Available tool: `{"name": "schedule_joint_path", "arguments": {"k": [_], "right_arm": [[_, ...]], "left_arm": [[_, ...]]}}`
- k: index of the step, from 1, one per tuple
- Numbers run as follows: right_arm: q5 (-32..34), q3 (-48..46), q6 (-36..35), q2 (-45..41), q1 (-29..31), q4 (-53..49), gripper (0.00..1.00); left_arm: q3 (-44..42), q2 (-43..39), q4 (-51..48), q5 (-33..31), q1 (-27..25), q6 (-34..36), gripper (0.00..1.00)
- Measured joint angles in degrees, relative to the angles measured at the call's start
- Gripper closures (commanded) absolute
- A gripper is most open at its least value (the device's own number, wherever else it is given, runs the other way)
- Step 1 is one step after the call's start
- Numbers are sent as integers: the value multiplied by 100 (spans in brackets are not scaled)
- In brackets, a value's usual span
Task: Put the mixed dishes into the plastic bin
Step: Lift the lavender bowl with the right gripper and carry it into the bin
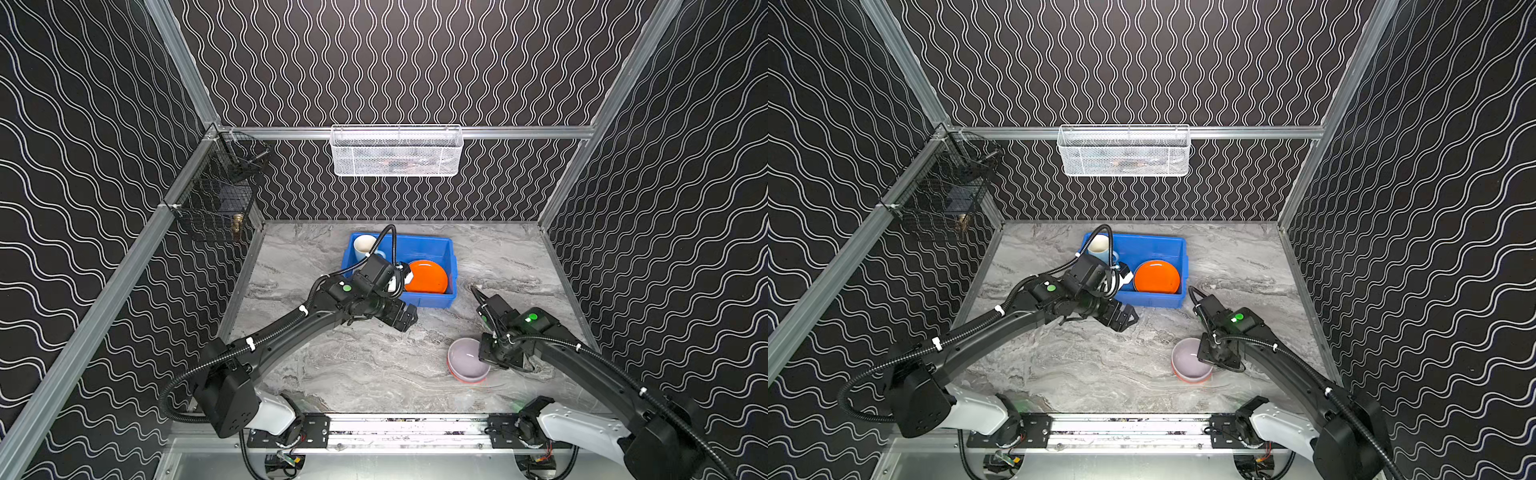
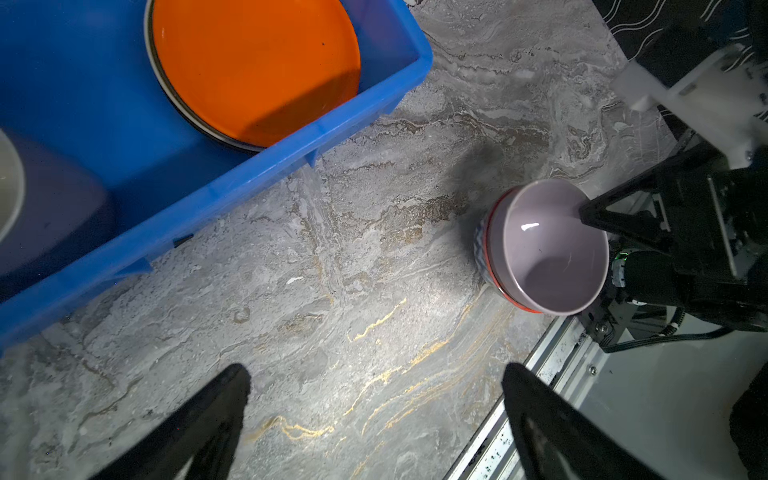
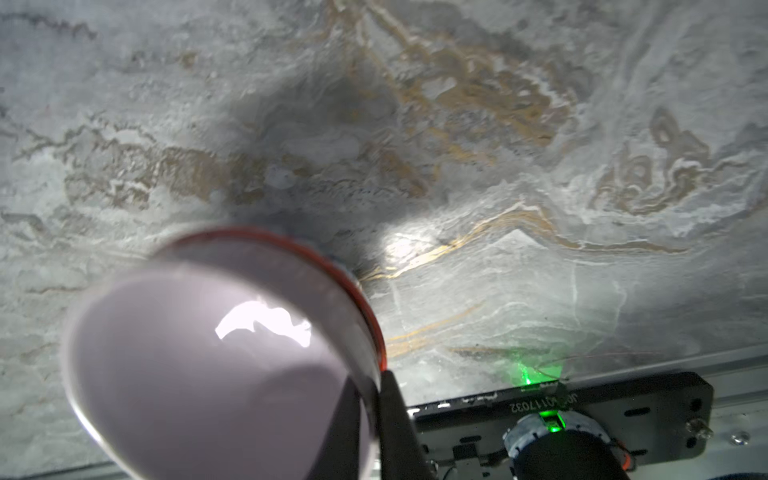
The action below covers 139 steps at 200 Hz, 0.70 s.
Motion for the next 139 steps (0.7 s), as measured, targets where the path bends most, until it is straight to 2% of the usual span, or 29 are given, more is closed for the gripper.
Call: {"name": "schedule_joint_path", "arguments": {"k": [62,96,139], "right_arm": [[-98,302,-472,199,-151,195,95],[-138,835,-667,247,-179,118,100],[-216,1567,-968,350,-197,-101,100]], "left_arm": [[-50,-55,-57,-334,11,66,1],[-50,-105,-59,-369,28,68,1],[-50,-192,-59,-452,85,70,1]]}}
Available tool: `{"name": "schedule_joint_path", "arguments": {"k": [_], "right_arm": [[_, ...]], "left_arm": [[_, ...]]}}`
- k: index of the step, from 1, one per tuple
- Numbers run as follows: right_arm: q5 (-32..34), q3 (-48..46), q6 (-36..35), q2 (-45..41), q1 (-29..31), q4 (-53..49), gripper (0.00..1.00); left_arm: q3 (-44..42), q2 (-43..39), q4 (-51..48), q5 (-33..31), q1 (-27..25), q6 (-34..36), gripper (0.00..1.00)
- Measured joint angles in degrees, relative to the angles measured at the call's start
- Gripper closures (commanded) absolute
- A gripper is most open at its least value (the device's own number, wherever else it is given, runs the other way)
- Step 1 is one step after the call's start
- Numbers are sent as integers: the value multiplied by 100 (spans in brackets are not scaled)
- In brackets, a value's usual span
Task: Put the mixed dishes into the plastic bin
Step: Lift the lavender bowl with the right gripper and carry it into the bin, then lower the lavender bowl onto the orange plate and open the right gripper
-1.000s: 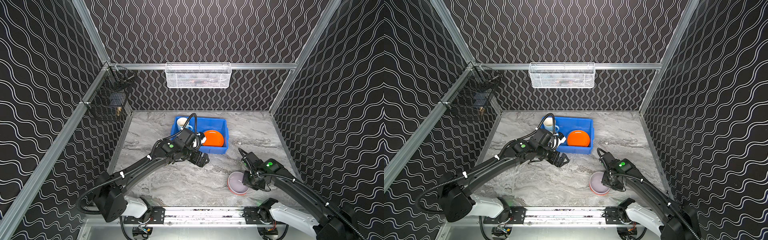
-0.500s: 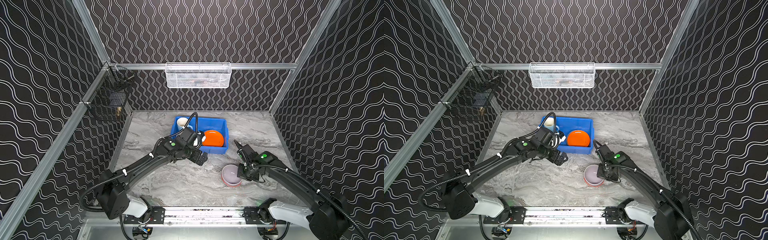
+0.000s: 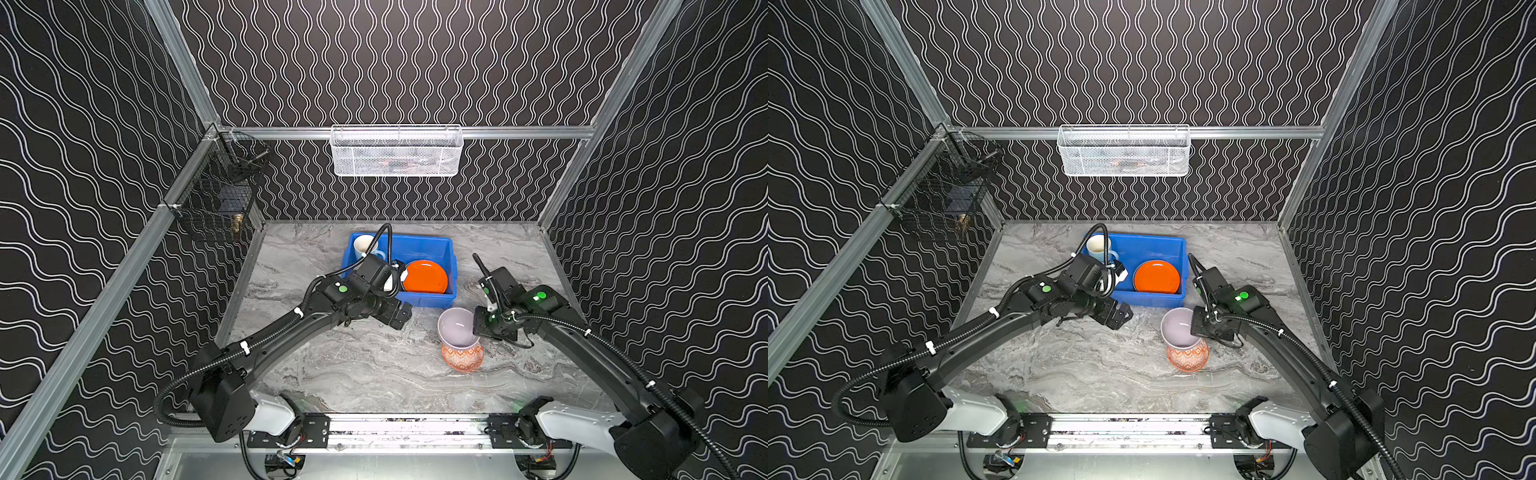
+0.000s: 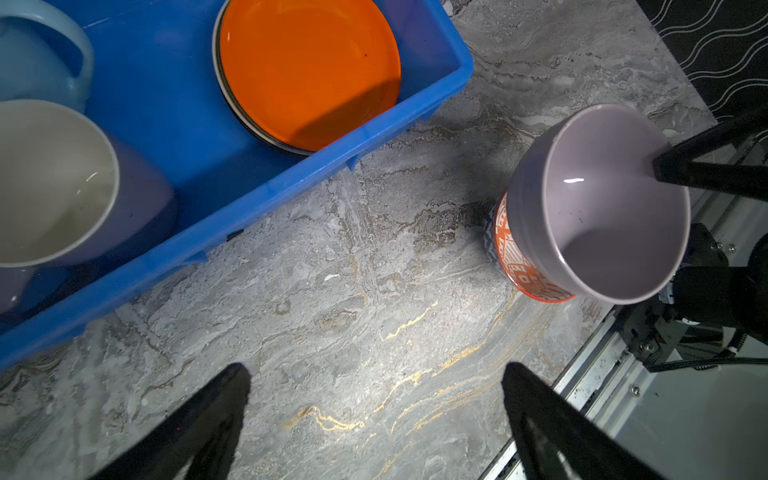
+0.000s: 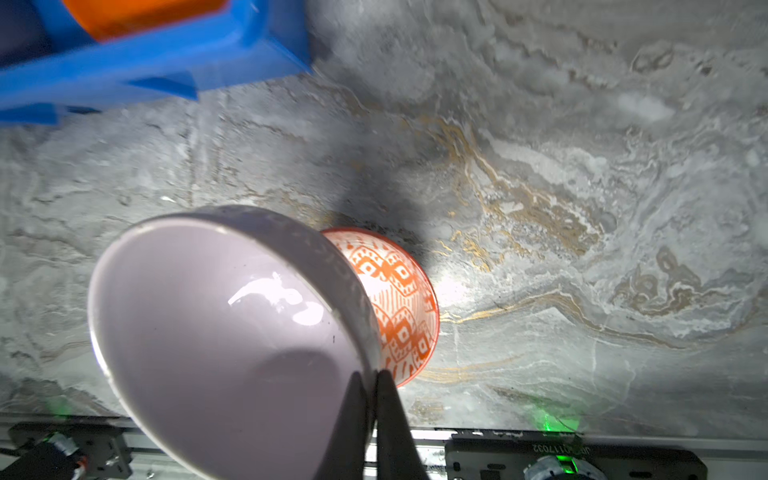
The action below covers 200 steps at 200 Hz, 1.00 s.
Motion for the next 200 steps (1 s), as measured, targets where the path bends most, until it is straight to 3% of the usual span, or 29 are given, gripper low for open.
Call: {"name": "schedule_joint_path", "arguments": {"k": [76,113,155,200], "right_arm": [[-20,1515,-450,1126,-343,59,97],[-87,2201,-697,2094,-715,472,96],[-260,3130,-885,3259,-739,837,96],[-417,3539,-999,4052,-756,994,95]], "left_arm": [[164,-376,-140,-175,525,-2,1],[293,-446,-181,-168,841,11,1],[407,-446,-219,-94,1154,107,1],[404,-323,-205,79,1370,170,1]]}}
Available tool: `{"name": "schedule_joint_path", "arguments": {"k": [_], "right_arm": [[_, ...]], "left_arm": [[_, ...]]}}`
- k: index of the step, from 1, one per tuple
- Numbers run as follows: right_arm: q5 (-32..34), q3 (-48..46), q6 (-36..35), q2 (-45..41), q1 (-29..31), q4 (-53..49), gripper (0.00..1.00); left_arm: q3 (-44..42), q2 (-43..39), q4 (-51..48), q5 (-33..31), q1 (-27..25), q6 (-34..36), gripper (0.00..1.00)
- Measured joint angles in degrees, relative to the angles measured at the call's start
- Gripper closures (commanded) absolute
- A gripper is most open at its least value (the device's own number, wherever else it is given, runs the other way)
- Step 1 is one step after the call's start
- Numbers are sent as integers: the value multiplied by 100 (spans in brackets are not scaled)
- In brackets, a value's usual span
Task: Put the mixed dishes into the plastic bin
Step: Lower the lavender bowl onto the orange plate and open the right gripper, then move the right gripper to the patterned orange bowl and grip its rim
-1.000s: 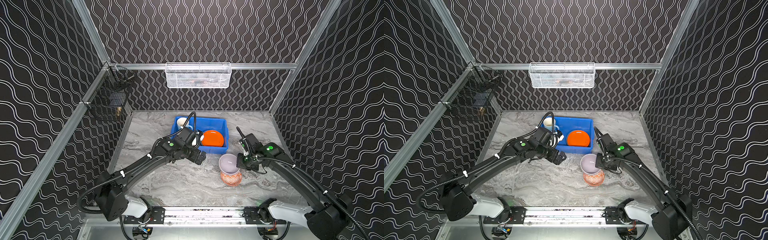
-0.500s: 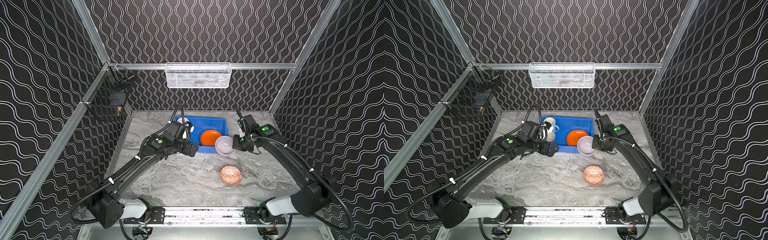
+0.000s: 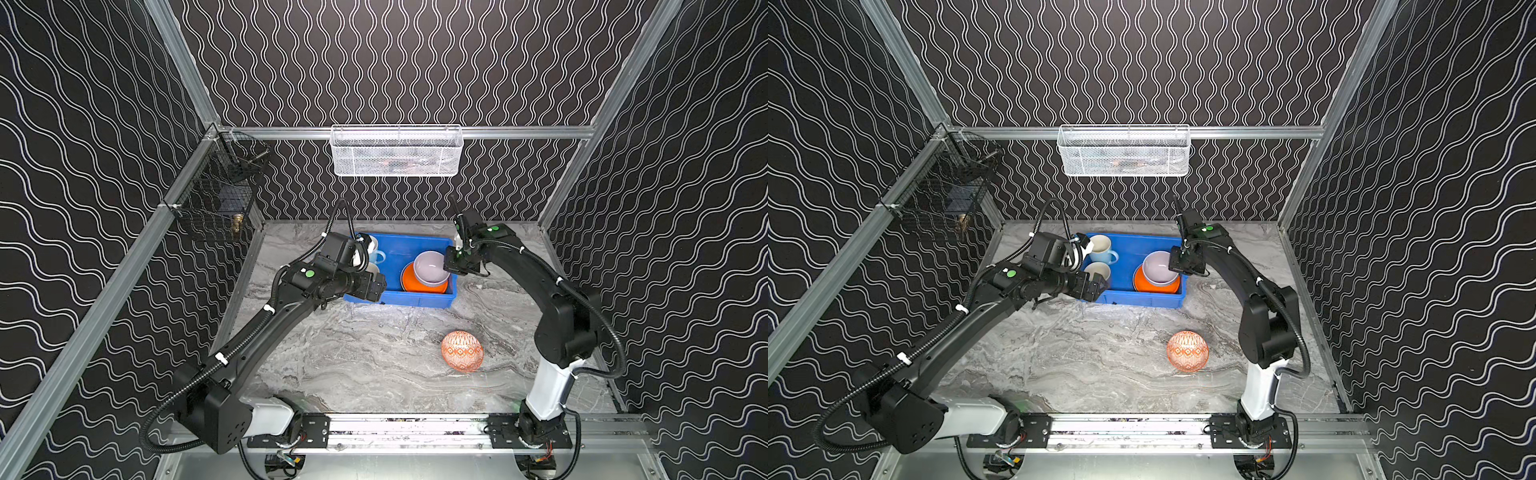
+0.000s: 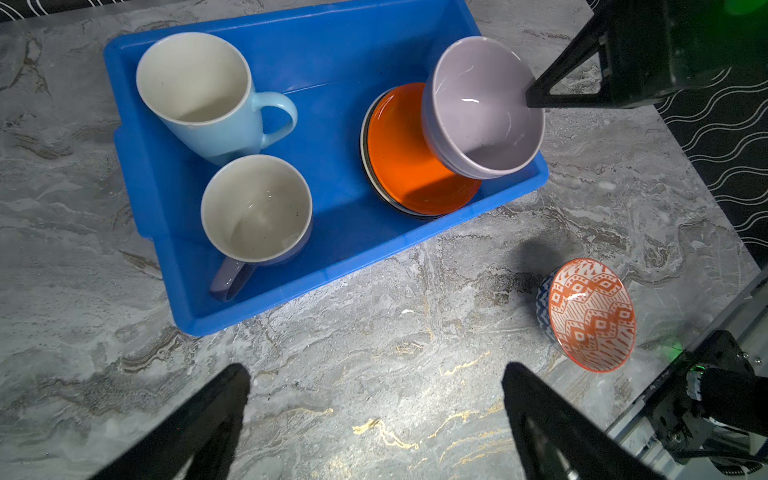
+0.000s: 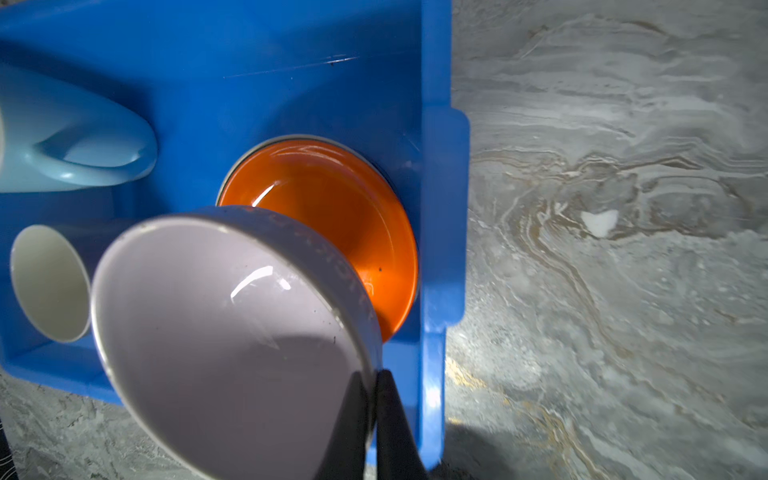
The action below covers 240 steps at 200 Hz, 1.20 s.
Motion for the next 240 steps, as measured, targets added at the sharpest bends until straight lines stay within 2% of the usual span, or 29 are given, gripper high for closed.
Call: {"name": "schedule_joint_path", "arguments": {"k": [54,125,141,159,183,198,240], "right_arm": [[-173,258,-109,509,0,90,93],[-297,96,-146,590,0,188,83],[-317,83,-146,608,0,203,73],[-315,118,-164,608,0,190,52],[-286,131,-214,345,0,203,36],[-245,162,-273,-17,-7,223,33],[22,155,-317,-876,-20,168,33]], "left_arm": [[-35,140,101,216,79,0,1],[-142,109,160,302,105,0,1],[-181,42,166,304,109,0,2],[-216,-7,164,304,116,0,1],[-225,-37,166,302,133,0,2],[-225,-37,166,304,136,-2,1],[-227,7,289,369,136,-15,1]]}}
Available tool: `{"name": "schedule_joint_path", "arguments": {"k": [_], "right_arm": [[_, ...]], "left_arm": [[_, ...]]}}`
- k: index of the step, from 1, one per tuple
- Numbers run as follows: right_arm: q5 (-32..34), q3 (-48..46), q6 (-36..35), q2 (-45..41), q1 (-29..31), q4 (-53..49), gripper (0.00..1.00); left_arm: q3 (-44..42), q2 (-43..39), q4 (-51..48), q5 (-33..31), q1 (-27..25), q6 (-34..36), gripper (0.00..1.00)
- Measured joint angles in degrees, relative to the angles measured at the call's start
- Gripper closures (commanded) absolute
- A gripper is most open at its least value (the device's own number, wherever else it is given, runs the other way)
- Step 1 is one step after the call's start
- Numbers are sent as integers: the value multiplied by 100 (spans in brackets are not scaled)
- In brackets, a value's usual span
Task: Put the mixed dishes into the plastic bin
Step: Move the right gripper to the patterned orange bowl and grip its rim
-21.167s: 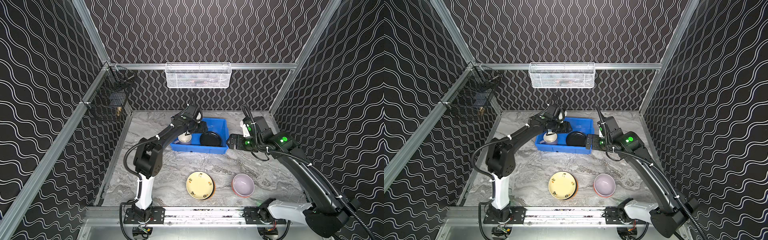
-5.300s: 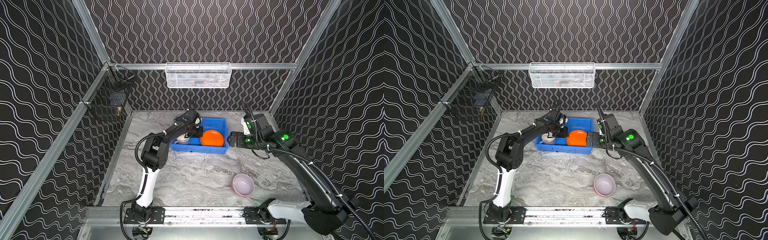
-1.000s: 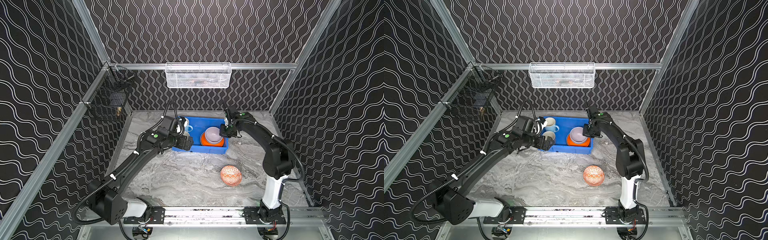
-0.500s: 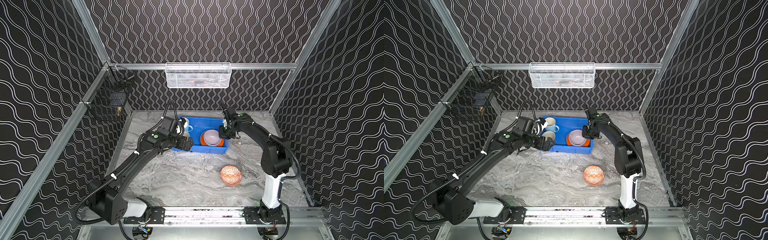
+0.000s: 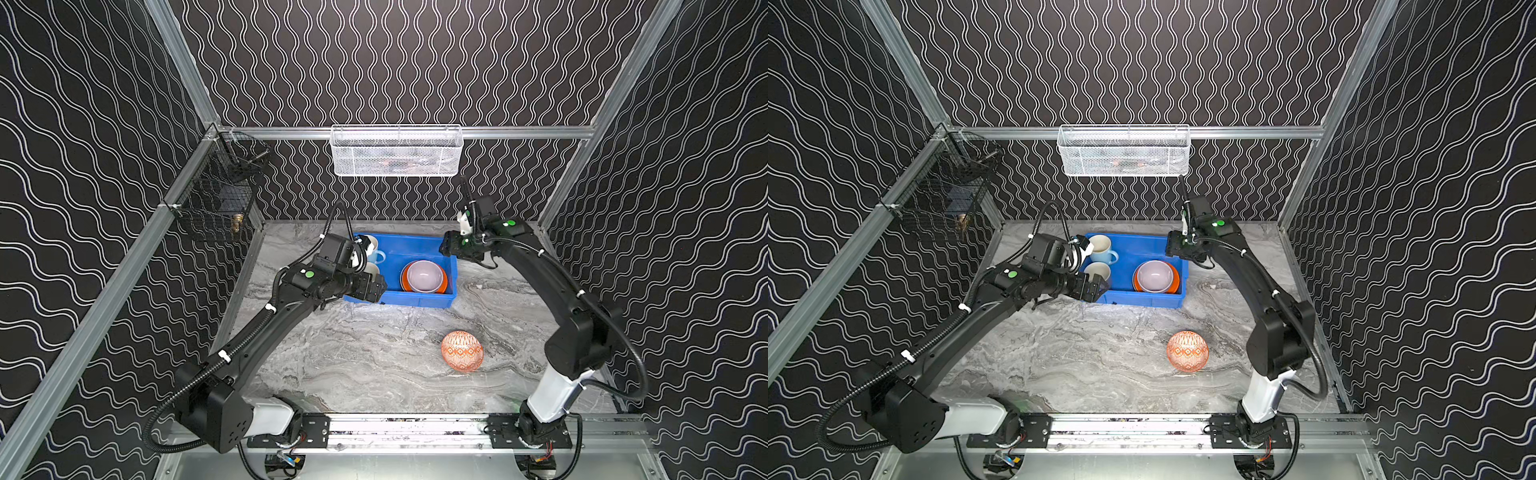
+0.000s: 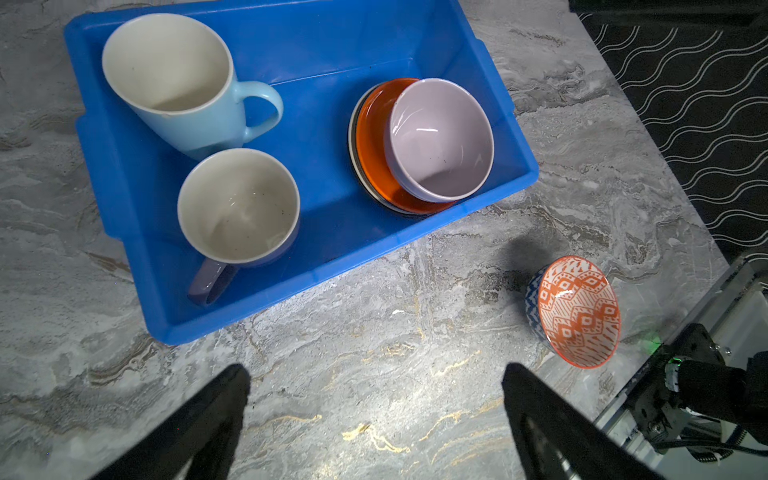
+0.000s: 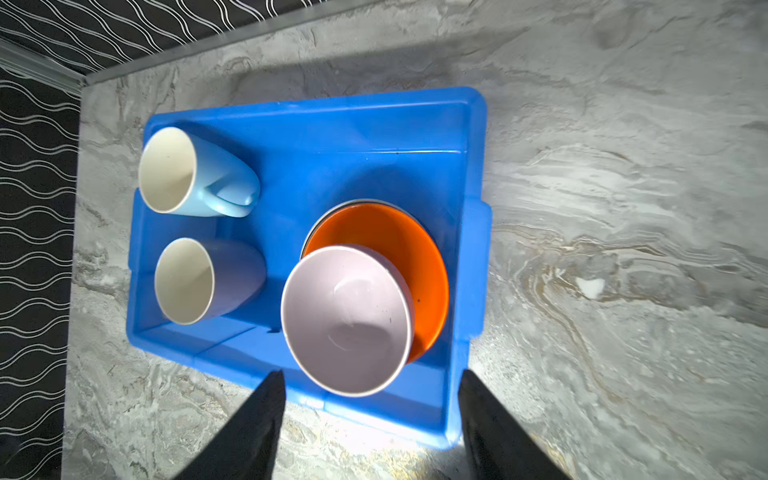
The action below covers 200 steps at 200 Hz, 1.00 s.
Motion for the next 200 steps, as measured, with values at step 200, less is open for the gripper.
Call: {"name": "schedule_joint_path", "arguments": {"k": [200], "right_arm": [[-708,-5794,800,-2889,20,269,53]], "left_arm": [[-1231,-754,286,271,-74,-466,1]]}}
